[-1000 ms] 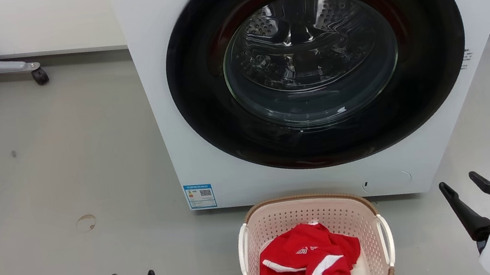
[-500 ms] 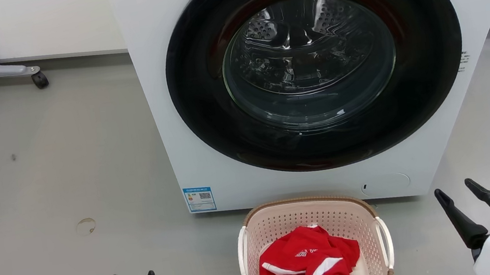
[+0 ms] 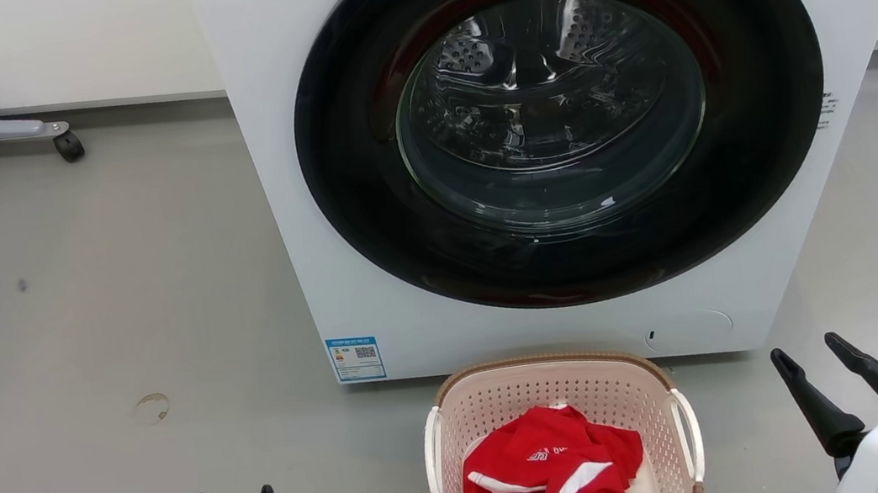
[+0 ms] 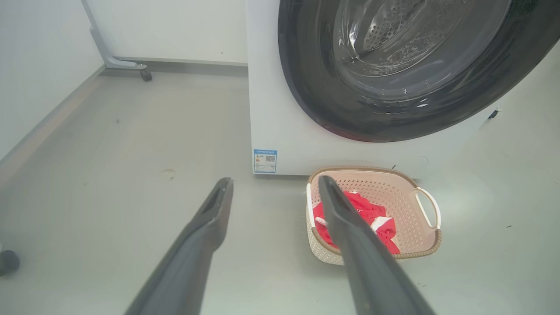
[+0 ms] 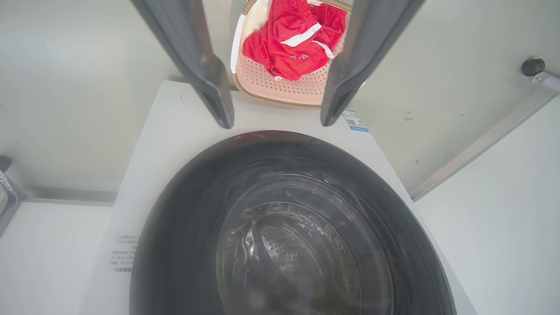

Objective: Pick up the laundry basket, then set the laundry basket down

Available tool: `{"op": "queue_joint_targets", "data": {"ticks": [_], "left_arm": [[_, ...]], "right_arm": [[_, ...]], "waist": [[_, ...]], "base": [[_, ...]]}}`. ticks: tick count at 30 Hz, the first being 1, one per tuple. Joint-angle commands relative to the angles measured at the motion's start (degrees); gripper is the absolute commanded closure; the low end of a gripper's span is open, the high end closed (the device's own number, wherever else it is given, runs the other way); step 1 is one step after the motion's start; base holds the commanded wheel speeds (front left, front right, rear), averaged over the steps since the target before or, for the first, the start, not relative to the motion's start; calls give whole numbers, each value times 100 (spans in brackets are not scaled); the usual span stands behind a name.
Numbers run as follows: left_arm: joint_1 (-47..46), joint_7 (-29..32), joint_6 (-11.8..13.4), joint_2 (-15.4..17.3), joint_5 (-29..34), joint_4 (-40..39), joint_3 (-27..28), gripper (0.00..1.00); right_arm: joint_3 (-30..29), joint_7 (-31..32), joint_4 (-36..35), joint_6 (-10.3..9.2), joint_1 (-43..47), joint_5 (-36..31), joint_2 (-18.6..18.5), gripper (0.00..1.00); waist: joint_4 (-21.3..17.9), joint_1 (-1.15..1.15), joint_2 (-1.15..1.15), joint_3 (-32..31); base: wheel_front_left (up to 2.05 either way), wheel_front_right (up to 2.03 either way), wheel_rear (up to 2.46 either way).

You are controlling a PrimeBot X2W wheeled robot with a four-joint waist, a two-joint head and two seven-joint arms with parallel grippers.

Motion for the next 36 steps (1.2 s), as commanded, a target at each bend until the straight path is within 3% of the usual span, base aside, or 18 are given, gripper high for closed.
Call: {"op": "queue_joint_targets", "data": {"ticks": [1,36], "left_arm": [[-273,-19,67,121,-5,-141,258,0],[-322,-111,66,140,-111,-114,219,0]], "right_arm": [[44,-92,-118,-16,-147,5,-133,0],[130,-214,38,-16,-202,47,-66,0]], "waist": [[-1,0,0,5],[41,0,0,6]], "base": [[0,0,0],[0,0,0]]}}
